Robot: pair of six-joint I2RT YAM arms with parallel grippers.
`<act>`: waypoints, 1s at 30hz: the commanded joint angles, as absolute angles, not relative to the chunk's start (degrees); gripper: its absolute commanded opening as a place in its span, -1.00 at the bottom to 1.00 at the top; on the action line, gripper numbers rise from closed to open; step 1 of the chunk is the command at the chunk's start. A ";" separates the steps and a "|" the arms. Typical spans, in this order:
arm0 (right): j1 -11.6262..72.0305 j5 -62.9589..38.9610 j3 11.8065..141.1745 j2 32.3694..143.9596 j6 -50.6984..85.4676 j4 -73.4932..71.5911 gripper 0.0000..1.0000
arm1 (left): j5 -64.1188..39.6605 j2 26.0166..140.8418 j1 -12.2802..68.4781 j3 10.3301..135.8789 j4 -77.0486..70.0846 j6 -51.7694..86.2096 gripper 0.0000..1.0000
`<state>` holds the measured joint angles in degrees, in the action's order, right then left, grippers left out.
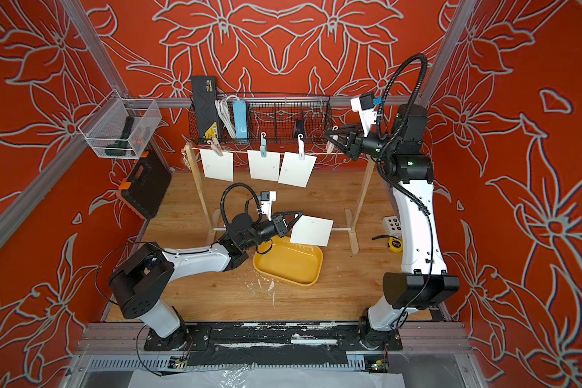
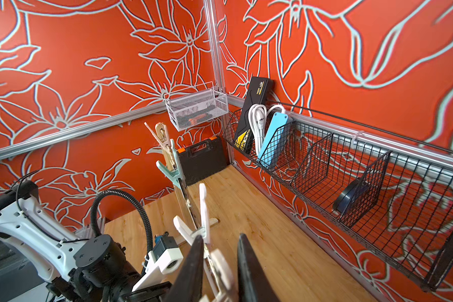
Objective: Remove the postcards from the strings
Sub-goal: Remove the clamp from the clothesline, then place the clamp in the storage box.
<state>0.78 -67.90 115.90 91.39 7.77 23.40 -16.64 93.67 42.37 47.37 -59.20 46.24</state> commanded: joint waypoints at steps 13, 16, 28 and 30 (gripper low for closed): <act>0.68 -66.75 113.47 89.19 10.92 17.88 -0.54 | -13.54 85.23 41.70 42.19 -58.32 43.49 -1.00; 0.67 -66.74 113.40 88.30 10.84 17.98 -0.54 | -12.44 83.16 41.27 40.92 -57.83 43.24 -1.00; 1.32 -67.60 107.25 82.38 13.77 13.92 -0.53 | -7.95 70.32 38.43 34.18 -50.39 41.07 -1.00; 1.49 -67.42 105.03 80.85 13.88 13.21 -0.53 | -7.02 67.56 37.91 33.05 -48.10 40.03 -1.00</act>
<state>1.02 -66.59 107.13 82.70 12.91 15.79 -9.17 70.98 38.76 34.04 -51.07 41.93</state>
